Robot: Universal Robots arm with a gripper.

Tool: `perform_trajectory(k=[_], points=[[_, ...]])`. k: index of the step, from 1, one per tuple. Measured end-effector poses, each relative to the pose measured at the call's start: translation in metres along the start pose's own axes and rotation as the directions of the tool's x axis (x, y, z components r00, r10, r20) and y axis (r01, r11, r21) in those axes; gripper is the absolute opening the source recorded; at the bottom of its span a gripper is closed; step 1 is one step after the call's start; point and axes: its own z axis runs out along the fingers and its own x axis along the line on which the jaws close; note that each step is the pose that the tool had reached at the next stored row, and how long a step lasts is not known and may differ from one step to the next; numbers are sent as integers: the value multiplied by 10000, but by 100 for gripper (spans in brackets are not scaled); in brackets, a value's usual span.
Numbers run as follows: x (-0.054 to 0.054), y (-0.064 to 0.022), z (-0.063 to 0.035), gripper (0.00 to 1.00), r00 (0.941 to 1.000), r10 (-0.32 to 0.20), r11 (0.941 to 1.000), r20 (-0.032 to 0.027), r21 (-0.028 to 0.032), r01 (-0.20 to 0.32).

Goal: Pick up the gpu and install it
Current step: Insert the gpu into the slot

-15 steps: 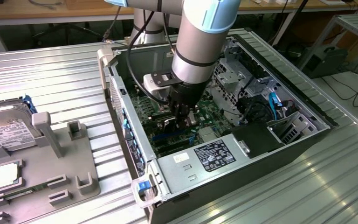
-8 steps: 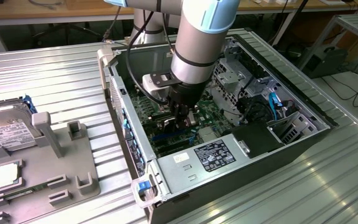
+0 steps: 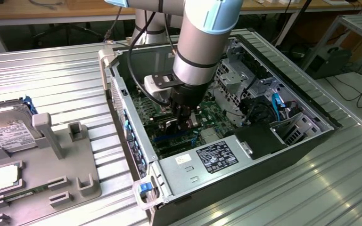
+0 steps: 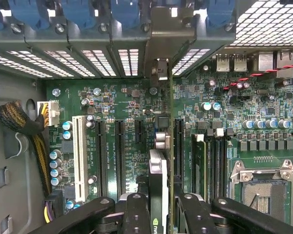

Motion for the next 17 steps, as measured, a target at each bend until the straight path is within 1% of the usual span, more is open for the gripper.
perform_trajectory(k=[8, 17], points=[[3, -1, 62, 28, 10000, 0, 10000, -6, -13, 0], [3, -2, 69, 28, 10000, 0, 10000, 0, -11, 0]])
